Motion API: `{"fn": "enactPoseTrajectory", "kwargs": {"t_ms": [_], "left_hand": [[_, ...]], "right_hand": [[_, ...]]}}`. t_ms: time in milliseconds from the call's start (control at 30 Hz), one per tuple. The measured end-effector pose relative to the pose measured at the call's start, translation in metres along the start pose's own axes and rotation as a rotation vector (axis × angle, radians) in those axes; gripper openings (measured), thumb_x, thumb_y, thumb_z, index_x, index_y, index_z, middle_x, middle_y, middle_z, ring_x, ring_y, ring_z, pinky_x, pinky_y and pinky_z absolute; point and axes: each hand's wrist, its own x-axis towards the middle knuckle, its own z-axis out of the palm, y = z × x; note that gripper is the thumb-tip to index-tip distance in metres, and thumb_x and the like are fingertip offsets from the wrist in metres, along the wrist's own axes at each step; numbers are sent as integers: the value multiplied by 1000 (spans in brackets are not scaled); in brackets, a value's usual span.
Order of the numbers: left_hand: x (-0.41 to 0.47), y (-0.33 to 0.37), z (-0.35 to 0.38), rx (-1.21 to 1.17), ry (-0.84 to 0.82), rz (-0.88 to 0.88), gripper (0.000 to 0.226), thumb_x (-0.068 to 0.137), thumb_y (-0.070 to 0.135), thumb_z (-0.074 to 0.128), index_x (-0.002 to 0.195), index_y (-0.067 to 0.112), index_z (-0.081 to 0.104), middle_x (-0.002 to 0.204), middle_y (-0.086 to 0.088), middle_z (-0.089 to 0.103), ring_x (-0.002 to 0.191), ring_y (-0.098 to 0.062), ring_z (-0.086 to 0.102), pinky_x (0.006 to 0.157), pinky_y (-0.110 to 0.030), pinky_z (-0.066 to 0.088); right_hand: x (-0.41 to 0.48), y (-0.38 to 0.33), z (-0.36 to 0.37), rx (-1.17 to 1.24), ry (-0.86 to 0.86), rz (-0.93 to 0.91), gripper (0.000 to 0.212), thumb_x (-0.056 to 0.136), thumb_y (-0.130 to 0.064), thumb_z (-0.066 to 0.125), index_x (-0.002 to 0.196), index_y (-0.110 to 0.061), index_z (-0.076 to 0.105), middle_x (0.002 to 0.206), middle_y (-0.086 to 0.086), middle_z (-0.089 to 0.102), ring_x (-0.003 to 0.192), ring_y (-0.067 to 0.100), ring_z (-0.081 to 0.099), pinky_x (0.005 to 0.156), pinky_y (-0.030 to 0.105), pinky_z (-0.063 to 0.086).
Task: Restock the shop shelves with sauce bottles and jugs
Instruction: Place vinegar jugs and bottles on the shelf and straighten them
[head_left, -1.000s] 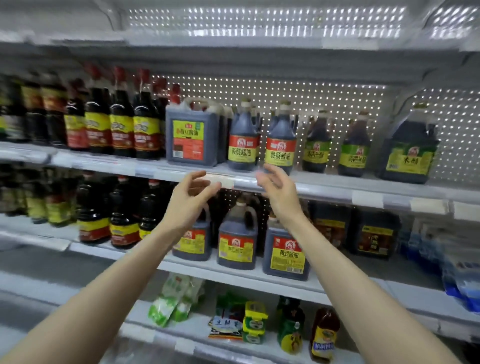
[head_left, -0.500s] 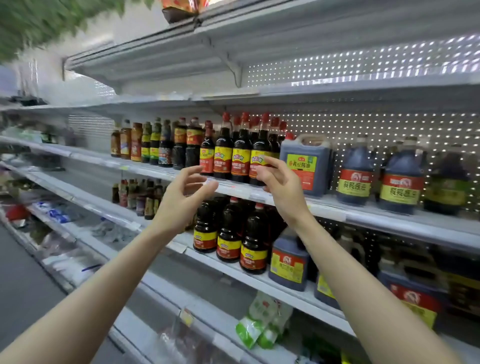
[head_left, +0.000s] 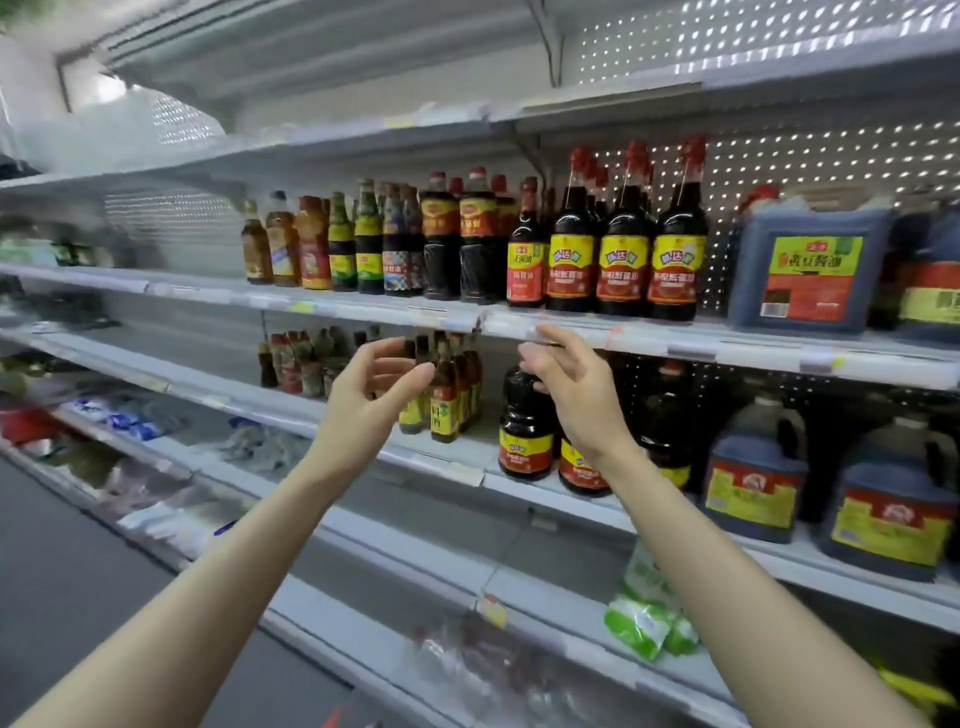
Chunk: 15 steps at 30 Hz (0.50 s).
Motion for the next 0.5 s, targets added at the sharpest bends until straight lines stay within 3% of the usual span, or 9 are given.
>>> {"fn": "enactPoseTrajectory", "kwargs": {"t_ms": [133, 267, 367, 500], "left_hand": [[14, -64, -17, -32, -57, -91, 58, 73, 48, 67, 124, 24, 52, 110, 2, 64, 101, -3, 61, 73, -14, 49], [28, -132, -25, -85, -76, -192, 56, 74, 47, 72, 121, 22, 55, 107, 4, 64, 96, 0, 61, 80, -20, 47], [36, -188, -25, -78, -125, -260, 51, 78, 41, 71, 122, 20, 55, 106, 3, 65, 87, 8, 61, 80, -16, 47], [53, -278, -25, -29, -180, -348, 45, 81, 37, 73, 120, 21, 56, 104, 5, 65, 90, 4, 60, 78, -14, 46]], "right_hand": [[8, 42, 41, -37, 6, 75, 34, 93, -26, 60, 126, -19, 54, 104, -13, 67, 108, 13, 63, 98, 35, 49], [16, 99, 76, -68, -3, 160, 34, 93, -23, 61, 127, -18, 54, 99, -16, 67, 101, 9, 63, 92, 29, 49], [22, 153, 99, -68, 11, 234, 30, 93, -22, 61, 122, -20, 54, 95, -16, 67, 92, 2, 62, 86, 26, 48], [23, 237, 128, -64, 25, 362, 34, 92, -25, 62, 124, -16, 55, 100, -4, 68, 93, 4, 62, 84, 21, 47]]}}
